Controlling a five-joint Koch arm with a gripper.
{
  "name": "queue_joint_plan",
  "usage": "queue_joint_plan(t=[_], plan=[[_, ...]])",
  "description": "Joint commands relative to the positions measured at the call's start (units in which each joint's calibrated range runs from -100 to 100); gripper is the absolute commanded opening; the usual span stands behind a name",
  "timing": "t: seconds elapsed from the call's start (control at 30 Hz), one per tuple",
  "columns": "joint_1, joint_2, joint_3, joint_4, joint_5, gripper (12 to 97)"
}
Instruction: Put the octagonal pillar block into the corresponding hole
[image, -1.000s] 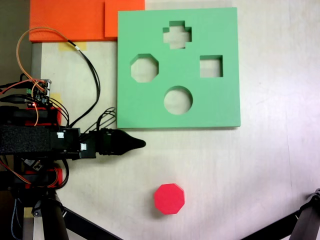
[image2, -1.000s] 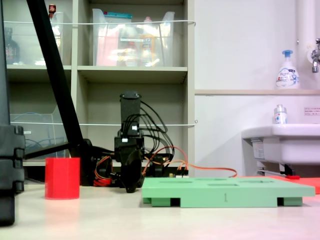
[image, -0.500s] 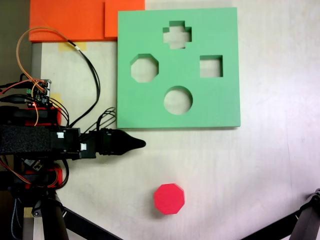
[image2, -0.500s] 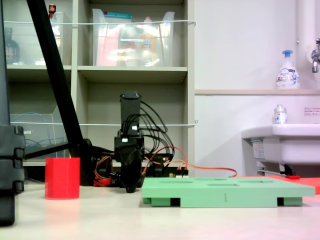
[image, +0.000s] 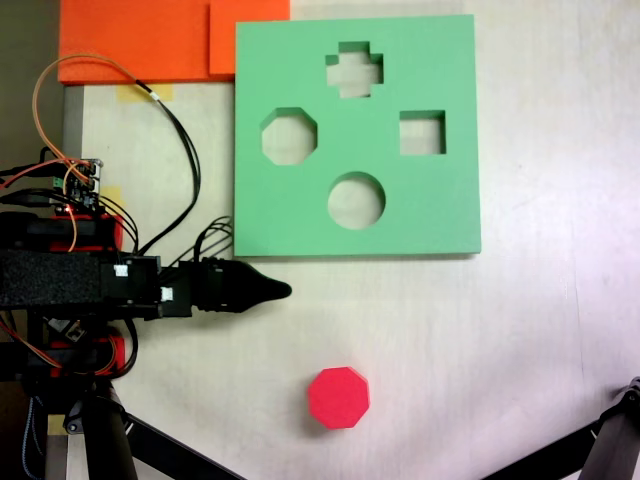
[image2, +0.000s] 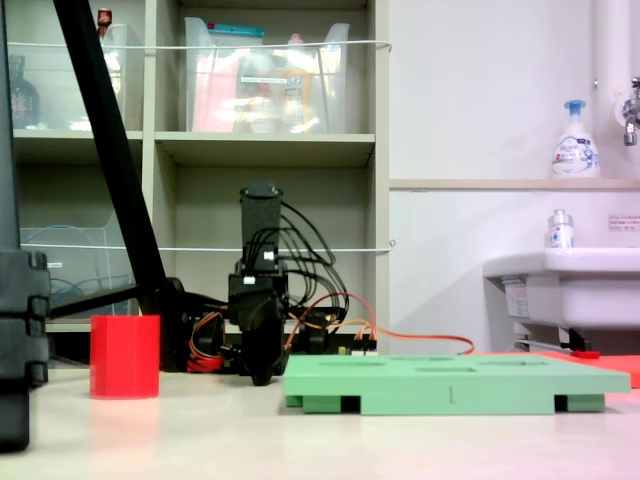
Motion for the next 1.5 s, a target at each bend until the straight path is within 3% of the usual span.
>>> queue_joint_plan(t=[0.0, 0.13, 0.2, 0.3, 0.5, 0.7, 0.73, 0.83, 1.0, 1.1, 1.17, 1.47], plan=[[-1.3, -0.4, -0.8, -6.1, 8.5, 49.1], [-2.8, -0.4, -0.8, -6.3, 24.0, 46.2], [-5.0, -0.4, -0.8, -9.4, 26.5, 42.9], [-7.0, -0.4, 8.6, -33.8, 31.5, 41.6], [-9.3, -0.4, 29.7, -66.1, 33.8, 38.3], [-10.8, -0.4, 49.5, -80.2, 34.1, 39.1], [-11.1, -0.4, 54.2, -83.6, 34.1, 42.3], [-11.1, 8.4, 68.6, -92.8, 34.1, 63.0], [-11.3, 19.8, 83.6, -97.3, 34.4, 68.1], [-11.4, 30.5, 92.0, -99.9, 34.6, 86.8], [-11.3, 37.7, 96.4, -100.5, 34.6, 95.0], [-11.8, 65.1, 111.7, -101.1, 33.2, 95.2]])
